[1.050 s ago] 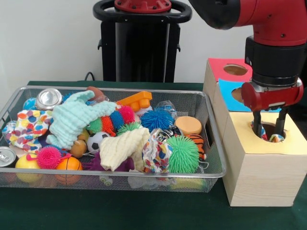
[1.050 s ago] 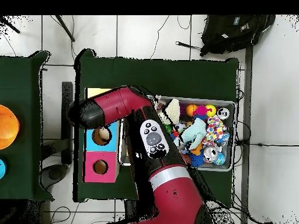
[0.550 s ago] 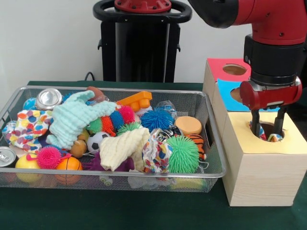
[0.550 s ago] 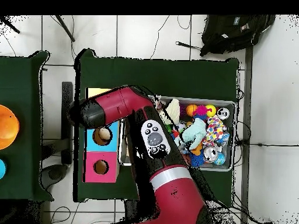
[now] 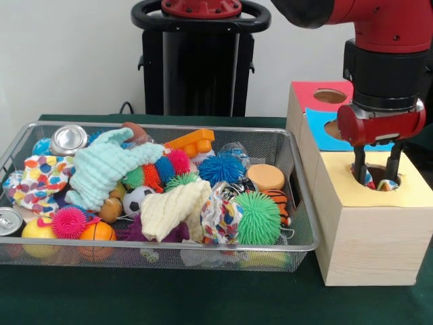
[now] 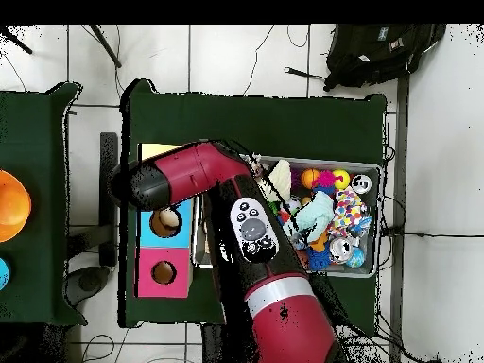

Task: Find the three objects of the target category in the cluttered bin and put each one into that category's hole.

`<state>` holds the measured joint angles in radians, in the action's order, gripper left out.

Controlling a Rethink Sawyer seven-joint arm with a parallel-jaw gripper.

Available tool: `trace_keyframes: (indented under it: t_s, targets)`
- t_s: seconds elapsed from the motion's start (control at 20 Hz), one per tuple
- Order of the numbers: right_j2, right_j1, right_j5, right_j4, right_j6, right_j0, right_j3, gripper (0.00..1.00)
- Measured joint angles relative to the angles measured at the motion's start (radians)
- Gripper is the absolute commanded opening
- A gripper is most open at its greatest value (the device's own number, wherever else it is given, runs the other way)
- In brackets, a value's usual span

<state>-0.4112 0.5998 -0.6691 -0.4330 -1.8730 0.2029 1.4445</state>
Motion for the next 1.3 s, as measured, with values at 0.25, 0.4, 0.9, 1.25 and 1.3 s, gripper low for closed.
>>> trace_keyframes:
  t_s: [0.25, 0.4, 0.9, 1.25, 1.3]
  targets:
    - [-0.003, 0.005, -0.011, 0.008, 0.000, 0.006, 0.003, 1.00]
    - [-0.006, 0.005, -0.013, 0.009, 0.000, 0.010, 0.004, 1.00]
    - [-0.015, 0.058, -0.101, 0.048, 0.000, 0.030, 0.018, 0.00]
    - [-0.019, 0.114, -0.162, 0.067, 0.000, 0.034, 0.019, 0.00]
    - [-0.020, 0.119, -0.163, 0.067, 0.000, 0.034, 0.018, 0.00]
